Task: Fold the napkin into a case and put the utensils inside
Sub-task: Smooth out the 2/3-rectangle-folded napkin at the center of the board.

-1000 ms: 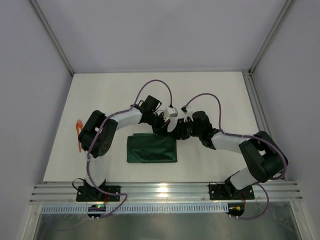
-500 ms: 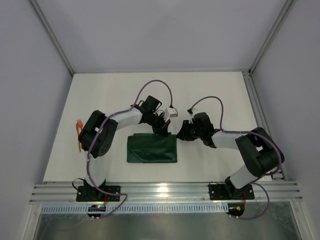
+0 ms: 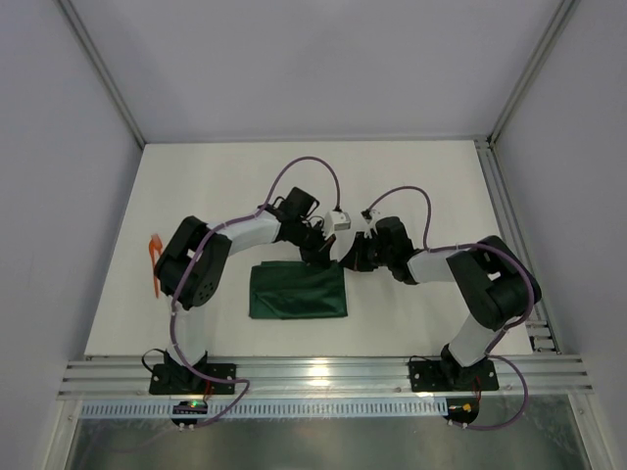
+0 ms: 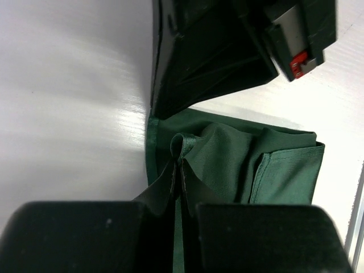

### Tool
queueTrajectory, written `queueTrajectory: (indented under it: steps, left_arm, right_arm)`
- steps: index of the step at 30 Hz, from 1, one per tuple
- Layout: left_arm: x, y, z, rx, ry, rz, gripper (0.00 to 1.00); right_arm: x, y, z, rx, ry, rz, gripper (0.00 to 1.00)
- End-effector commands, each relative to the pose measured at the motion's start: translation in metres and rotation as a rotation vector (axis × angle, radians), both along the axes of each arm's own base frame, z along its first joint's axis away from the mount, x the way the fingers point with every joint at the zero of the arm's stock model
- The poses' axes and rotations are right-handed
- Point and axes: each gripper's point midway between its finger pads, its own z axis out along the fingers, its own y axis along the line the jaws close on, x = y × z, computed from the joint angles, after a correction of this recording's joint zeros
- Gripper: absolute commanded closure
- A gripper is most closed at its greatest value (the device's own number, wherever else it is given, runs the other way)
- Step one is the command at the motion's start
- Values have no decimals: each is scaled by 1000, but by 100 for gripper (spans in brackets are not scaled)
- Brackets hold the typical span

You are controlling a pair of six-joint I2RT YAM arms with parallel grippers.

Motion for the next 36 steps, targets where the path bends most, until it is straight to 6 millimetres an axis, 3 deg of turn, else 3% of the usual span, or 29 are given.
queueTrajectory:
  steps: [1,7,13,18,24,26,31,36]
  left_arm:
    - [2,-21,26,-46,-44,-31,100]
    - [1,-30,24,-43,-20,-36,100]
    - [7,-19,0,55,-6,12,100]
    - [4,-6,-12,129,18,56,100]
    - [16,-14,-3,81,-27,96,89]
    - [18,-15,-6,88,-23,103,85]
    - [16,-14,-9,100,-15,104,66]
    - [26,-16,18,78,-76,105,58]
  right_arm:
    - [11,8,3,9,-20,27,96]
    - [14,13,11,32,-33,37,96]
    - [15,11,14,25,-42,32,96]
    - [20,9,22,7,-61,34,87]
    - [24,8,31,-17,-85,44,82]
    - [23,6,31,-28,-83,38,76]
    - [31,-17,49,-84,-135,-50,69]
    - [30,-32,60,-136,-164,-73,68]
